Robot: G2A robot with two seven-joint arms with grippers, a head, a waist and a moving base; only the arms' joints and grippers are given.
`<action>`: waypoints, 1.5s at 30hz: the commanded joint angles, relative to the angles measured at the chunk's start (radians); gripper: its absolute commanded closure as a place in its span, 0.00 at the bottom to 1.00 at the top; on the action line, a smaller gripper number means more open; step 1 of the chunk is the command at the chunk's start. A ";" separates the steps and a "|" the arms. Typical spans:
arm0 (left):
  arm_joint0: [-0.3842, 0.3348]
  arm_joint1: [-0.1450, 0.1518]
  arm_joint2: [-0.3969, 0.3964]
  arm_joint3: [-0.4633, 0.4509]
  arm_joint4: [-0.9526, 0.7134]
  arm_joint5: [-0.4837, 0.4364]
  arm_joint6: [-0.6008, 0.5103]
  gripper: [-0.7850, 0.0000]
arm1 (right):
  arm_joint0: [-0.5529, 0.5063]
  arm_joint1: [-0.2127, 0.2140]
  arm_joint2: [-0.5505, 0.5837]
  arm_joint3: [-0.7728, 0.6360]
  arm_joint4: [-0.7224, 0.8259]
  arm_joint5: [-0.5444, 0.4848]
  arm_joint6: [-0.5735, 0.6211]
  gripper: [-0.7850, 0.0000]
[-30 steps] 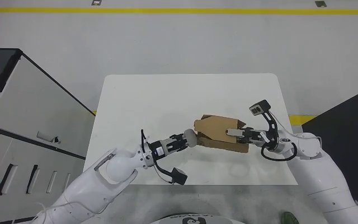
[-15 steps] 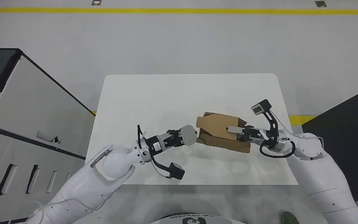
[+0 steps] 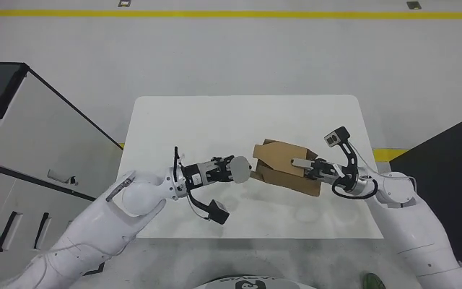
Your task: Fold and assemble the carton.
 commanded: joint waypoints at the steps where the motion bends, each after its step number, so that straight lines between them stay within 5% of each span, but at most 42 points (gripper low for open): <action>1: -0.026 0.013 0.008 -0.005 0.000 0.005 0.008 0.00 | -0.001 0.000 0.004 0.001 -0.001 0.003 -0.009 1.00; 23: 0.022 -0.006 0.010 0.033 -0.284 0.000 -0.004 0.00 | -0.013 -0.004 0.007 -0.023 -0.024 -0.006 -0.054 1.00; 29: 0.019 -0.008 -0.031 0.038 -0.546 -0.308 0.057 0.00 | -0.018 -0.005 0.018 -0.049 -0.081 -0.039 -0.084 1.00; 37: 0.021 -0.009 -0.038 0.035 -0.593 -0.322 0.068 0.00 | -0.020 -0.005 0.024 -0.052 -0.097 -0.060 -0.079 1.00; 39: 0.036 -0.017 -0.045 0.043 -0.740 -0.323 0.068 0.00 | -0.020 -0.005 0.024 -0.054 -0.099 -0.060 -0.085 1.00; 45: 0.022 -0.026 -0.080 0.059 -1.041 -0.560 0.047 0.00 | -0.023 -0.007 0.029 -0.075 -0.145 -0.099 -0.098 1.00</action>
